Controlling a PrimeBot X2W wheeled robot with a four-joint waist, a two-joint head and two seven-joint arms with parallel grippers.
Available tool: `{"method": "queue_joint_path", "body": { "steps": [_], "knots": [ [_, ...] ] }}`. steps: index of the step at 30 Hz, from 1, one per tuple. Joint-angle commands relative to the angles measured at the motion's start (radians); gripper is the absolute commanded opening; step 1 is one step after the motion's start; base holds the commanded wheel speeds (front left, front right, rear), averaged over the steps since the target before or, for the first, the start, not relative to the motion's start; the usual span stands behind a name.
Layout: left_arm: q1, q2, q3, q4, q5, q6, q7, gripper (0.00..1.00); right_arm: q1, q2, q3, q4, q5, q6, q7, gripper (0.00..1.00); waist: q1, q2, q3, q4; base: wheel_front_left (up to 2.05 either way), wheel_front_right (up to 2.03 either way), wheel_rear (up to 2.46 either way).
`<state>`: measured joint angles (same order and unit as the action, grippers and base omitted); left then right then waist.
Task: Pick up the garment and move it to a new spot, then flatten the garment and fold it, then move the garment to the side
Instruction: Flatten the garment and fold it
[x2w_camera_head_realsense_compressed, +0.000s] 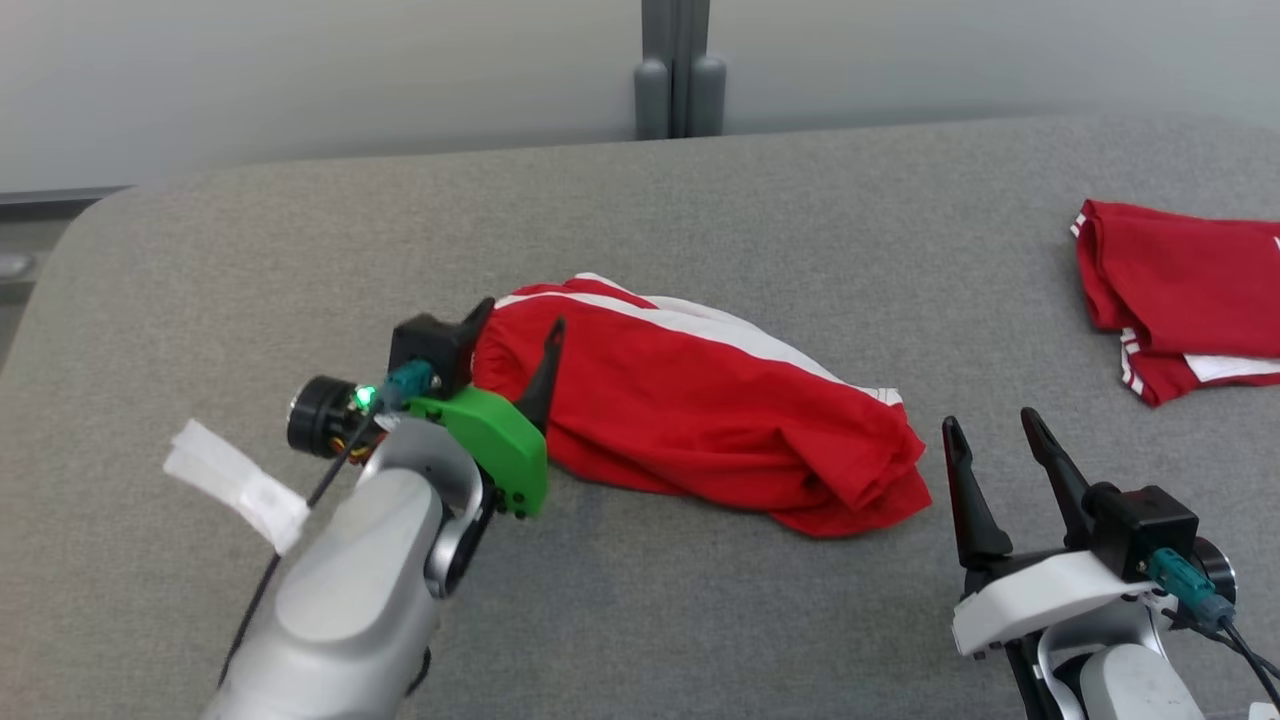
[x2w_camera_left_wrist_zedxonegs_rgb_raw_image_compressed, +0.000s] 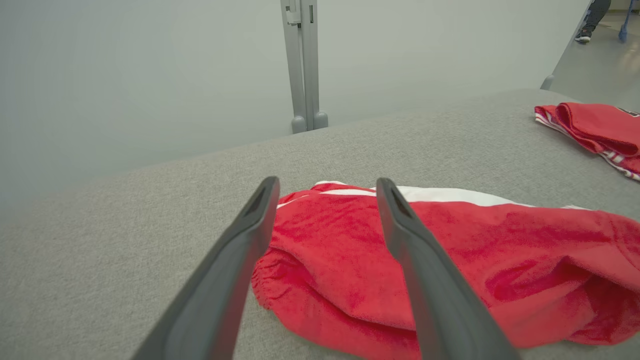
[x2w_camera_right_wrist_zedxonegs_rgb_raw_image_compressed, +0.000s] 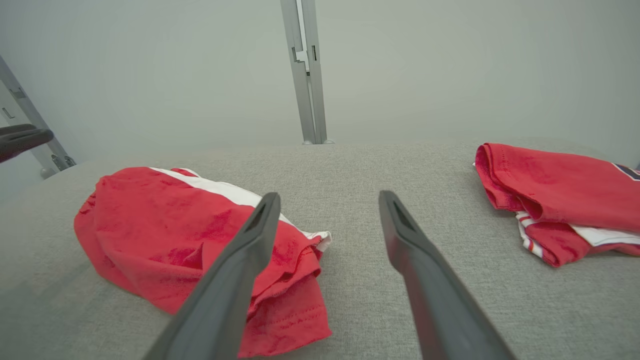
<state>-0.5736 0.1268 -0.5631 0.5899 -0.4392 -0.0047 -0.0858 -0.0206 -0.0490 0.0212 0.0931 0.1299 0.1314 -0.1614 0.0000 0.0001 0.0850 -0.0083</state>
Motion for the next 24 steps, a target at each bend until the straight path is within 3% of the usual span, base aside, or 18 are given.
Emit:
{"method": "queue_joint_path", "body": {
  "steps": [1, 9, 14, 15, 17, 24],
  "knots": [
    [-0.058, 0.011, -0.006, 0.047, 0.008, -0.017, 0.021, 1.00, -0.021, -0.003, 0.006, -0.002, 0.004, -0.002, -0.006, 1.00, 0.0000, -0.0001, 0.092, -0.070, 0.00, 0.00, 0.00],
    [-0.258, 0.041, -0.053, 0.279, 0.040, -0.093, 0.102, 1.00, -0.075, -0.002, 0.017, 0.026, 0.009, -0.002, -0.031, 1.00, 0.0000, -0.0001, 0.196, -0.124, 0.00, 0.00, 0.00],
    [-0.308, 0.052, -0.094, 0.359, 0.035, -0.117, 0.135, 1.00, -0.095, -0.003, 0.023, 0.052, 0.017, -0.002, -0.048, 1.00, 0.0000, -0.0001, 0.213, -0.128, 0.00, 0.00, 0.00],
    [-0.315, 0.052, -0.099, 0.369, 0.030, -0.119, 0.131, 0.44, -0.098, -0.002, 0.024, 0.059, 0.020, -0.002, -0.051, 1.00, 0.0000, -0.0001, 0.213, -0.125, 0.00, 0.00, 0.00],
    [-0.323, 0.051, -0.109, 0.384, 0.027, -0.121, 0.127, 0.00, -0.105, -0.002, 0.028, 0.069, 0.021, -0.002, -0.055, 1.00, 0.0000, -0.0001, 0.211, -0.119, 0.00, 0.00, 0.00],
    [-0.336, 0.030, -0.155, 0.406, 0.008, -0.126, 0.092, 0.00, -0.114, -0.003, 0.025, 0.092, 0.020, -0.002, -0.069, 1.00, 0.0000, -0.0001, 0.188, -0.086, 0.00, 0.00, 0.00]
  ]
}}
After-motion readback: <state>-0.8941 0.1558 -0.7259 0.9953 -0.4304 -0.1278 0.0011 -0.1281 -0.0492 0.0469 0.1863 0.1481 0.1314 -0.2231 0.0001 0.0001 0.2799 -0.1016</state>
